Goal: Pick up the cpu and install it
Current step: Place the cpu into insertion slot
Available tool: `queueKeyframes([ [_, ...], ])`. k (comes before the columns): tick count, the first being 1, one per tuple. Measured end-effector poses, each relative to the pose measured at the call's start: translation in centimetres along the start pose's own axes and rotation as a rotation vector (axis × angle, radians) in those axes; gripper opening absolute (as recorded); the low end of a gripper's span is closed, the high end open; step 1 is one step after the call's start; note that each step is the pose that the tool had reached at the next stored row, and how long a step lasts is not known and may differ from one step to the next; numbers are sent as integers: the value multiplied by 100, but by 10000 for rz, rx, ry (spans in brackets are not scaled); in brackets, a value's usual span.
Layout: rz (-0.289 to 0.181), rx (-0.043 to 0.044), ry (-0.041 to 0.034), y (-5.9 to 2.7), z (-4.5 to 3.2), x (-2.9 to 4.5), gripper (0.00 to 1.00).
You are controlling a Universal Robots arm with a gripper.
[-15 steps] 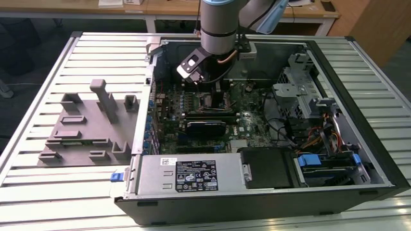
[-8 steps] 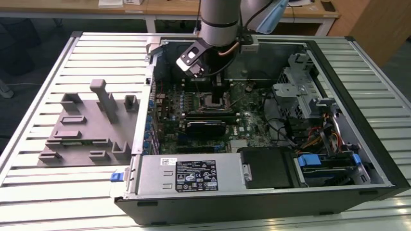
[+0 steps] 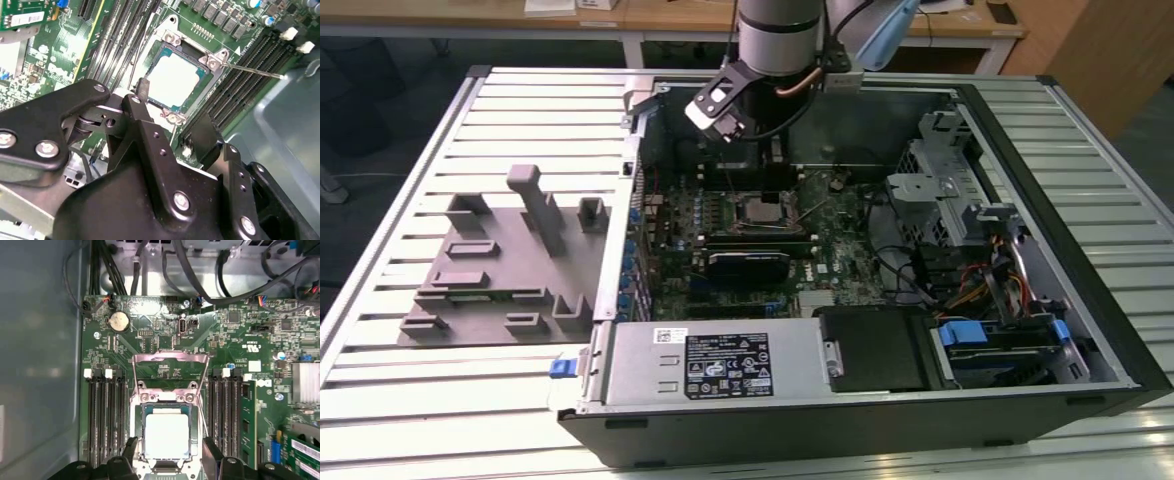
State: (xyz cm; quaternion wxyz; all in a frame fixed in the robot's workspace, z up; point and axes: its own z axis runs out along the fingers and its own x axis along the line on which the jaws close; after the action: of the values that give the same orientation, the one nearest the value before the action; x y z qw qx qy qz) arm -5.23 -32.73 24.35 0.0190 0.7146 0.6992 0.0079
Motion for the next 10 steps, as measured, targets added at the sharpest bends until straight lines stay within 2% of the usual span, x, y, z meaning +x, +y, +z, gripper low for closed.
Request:
queueKeyframes([
  [8,-1,-1,1,1,-14,0,62],
  [9,0,0,0,1,-14,0,60],
  [10,0,-1,0,1,-15,0,54],
])
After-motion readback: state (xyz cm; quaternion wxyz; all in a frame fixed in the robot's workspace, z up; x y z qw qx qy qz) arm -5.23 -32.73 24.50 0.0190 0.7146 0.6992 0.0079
